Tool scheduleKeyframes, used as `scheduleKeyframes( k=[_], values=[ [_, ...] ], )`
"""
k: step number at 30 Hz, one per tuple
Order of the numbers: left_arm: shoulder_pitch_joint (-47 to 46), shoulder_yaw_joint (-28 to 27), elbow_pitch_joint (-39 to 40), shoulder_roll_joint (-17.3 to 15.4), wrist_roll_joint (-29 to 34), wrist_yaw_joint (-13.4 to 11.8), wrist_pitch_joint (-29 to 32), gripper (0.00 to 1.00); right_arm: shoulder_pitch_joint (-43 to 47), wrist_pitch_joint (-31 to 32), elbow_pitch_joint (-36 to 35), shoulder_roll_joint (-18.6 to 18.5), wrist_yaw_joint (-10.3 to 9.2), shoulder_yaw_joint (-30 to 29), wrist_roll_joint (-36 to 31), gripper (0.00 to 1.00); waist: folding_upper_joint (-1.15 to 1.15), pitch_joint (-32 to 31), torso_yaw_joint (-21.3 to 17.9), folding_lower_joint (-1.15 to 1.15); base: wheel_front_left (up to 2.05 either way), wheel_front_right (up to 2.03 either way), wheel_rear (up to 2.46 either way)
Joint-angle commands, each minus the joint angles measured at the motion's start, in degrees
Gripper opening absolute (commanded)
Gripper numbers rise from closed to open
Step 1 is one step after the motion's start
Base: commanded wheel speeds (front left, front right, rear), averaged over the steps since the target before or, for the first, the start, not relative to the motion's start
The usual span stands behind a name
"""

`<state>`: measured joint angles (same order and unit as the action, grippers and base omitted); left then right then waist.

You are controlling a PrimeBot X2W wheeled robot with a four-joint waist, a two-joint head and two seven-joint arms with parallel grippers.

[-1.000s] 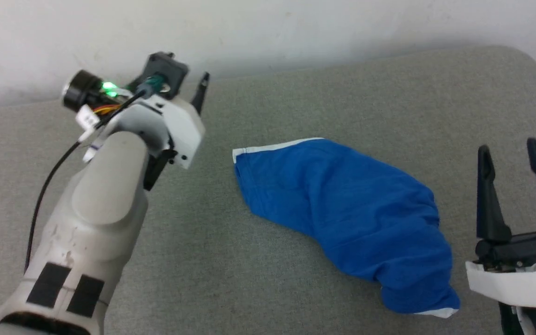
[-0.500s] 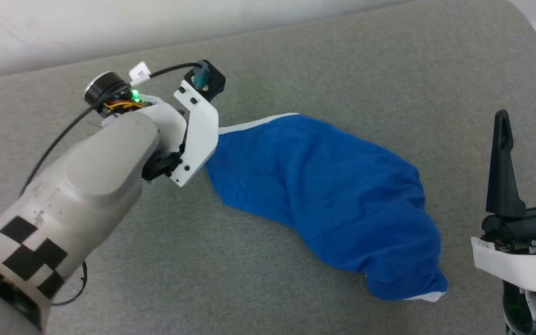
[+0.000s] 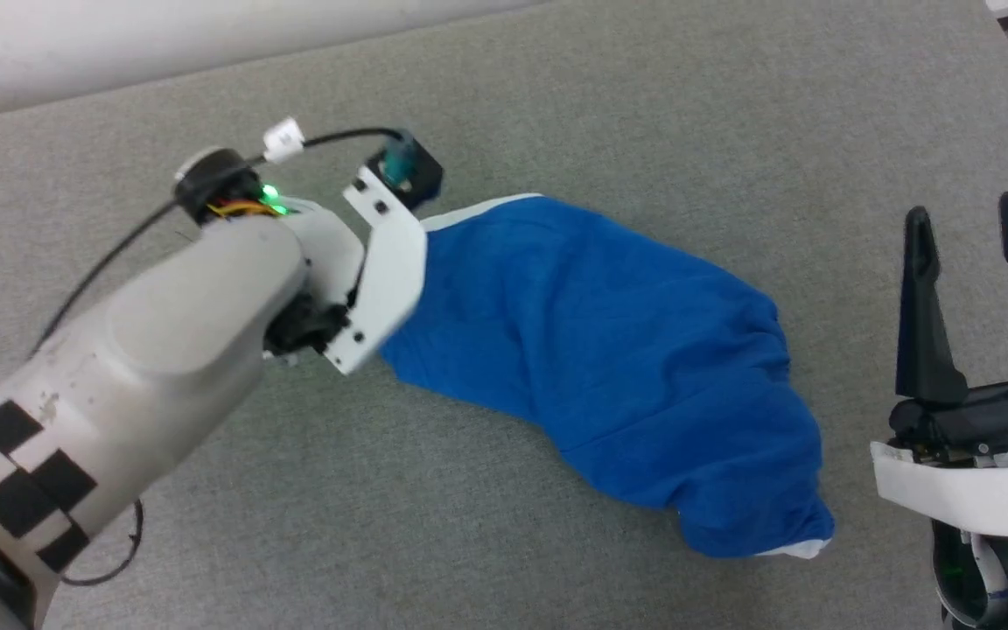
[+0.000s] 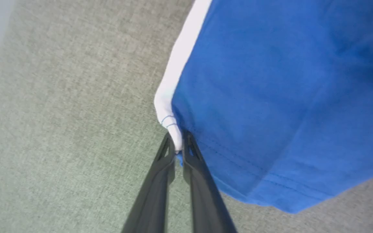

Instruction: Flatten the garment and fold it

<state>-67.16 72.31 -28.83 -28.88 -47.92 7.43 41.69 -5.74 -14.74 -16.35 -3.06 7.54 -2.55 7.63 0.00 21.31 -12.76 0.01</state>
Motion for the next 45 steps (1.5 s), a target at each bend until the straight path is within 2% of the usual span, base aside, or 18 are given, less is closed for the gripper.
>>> scheduleKeyframes(
  k=[1,5,6,11,16,20,23,26,28,32,35,38,41,45],
  values=[
    [1.9,1.0,2.0,-0.4,-0.7,0.1,-2.1,0.00,0.4,-0.3,0.2,0.2,-0.05,-0.6,-0.6,1.00,0.00,-3.0,3.1,-0.01,0.00,0.00,0.00],
    [2.4,1.0,6.9,-3.5,-1.7,0.1,-9.2,0.00,2.1,-0.3,0.6,0.2,-0.05,-1.1,-1.4,1.00,0.00,-6.3,5.9,-0.01,0.00,0.00,0.00],
    [2.4,1.0,6.9,-3.5,-1.7,0.1,-9.2,0.00,2.1,-0.3,0.6,0.2,-0.05,-1.1,-1.4,1.00,0.00,-6.3,5.9,-0.01,0.00,0.00,0.00],
    [7.2,0.0,12.0,-11.6,-4.9,-0.1,-16.3,0.00,4.8,-0.3,1.3,0.2,-0.05,-1.3,-2.7,1.00,0.00,-10.2,8.7,-0.01,0.00,0.00,0.00],
    [16.6,0.1,17.0,-20.0,-7.3,-4.4,-18.6,0.00,7.4,-0.3,2.1,0.2,-0.05,-2.0,-2.9,1.00,0.00,-13.1,10.9,-0.01,0.00,0.00,0.00],
    [25.7,0.5,18.9,-23.3,-9.6,-7.3,-18.9,0.00,9.4,-0.3,3.3,0.2,-0.05,-1.1,-3.3,1.00,0.00,-14.7,11.8,-0.01,0.00,0.00,0.00],
    [31.9,0.7,19.1,-23.5,-11.0,-8.3,-18.2,0.00,10.3,-0.3,4.5,0.2,-0.05,-0.1,-3.9,1.00,0.00,-15.7,12.2,-0.01,0.00,0.00,0.00],
    [35.5,0.7,19.1,-22.0,-11.7,-9.2,-19.1,0.00,10.9,-0.3,5.5,0.2,-0.05,0.5,-4.8,1.00,0.00,-16.5,12.9,-0.01,0.00,0.00,0.00],
    [36.1,-0.6,18.9,-20.6,-11.5,-11.1,-22.6,1.00,10.7,-0.3,5.8,0.2,-0.05,0.8,-6.0,1.00,0.00,-17.0,13.5,-0.01,0.00,0.00,0.00],
    [34.7,-4.5,18.5,-18.9,-7.8,-15.5,-33.3,1.00,7.7,-0.3,6.1,-1.8,-0.05,1.1,-8.2,1.00,0.00,-17.7,14.7,-0.01,0.00,0.00,0.00],
    [34.0,-8.6,18.3,-17.1,-4.4,-21.0,-44.4,1.00,3.4,-0.3,6.3,-5.7,-0.05,1.8,-8.7,1.00,0.00,-17.6,15.7,-0.01,0.00,0.00,0.00],
    [34.2,-11.8,18.7,-15.4,-1.8,-26.5,-52.9,1.00,-1.6,-0.3,8.4,-10.7,-0.05,4.3,-8.1,1.00,0.00,-17.4,16.7,-0.01,0.00,0.00,0.00],
    [35.4,-15.3,19.1,-12.6,0.4,-31.2,-56.2,1.00,-7.2,1.7,12.3,-16.7,-0.05,9.4,-6.2,1.00,0.00,-17.1,18.0,-0.01,0.00,0.00,0.00],
    [38.3,-23.9,22.7,-8.6,7.1,-37.2,-56.6,1.00,-14.9,11.8,16.9,-25.2,-0.05,20.3,0.9,1.00,0.00,-16.2,19.6,-0.01,0.00,0.00,0.00]
  ],
)
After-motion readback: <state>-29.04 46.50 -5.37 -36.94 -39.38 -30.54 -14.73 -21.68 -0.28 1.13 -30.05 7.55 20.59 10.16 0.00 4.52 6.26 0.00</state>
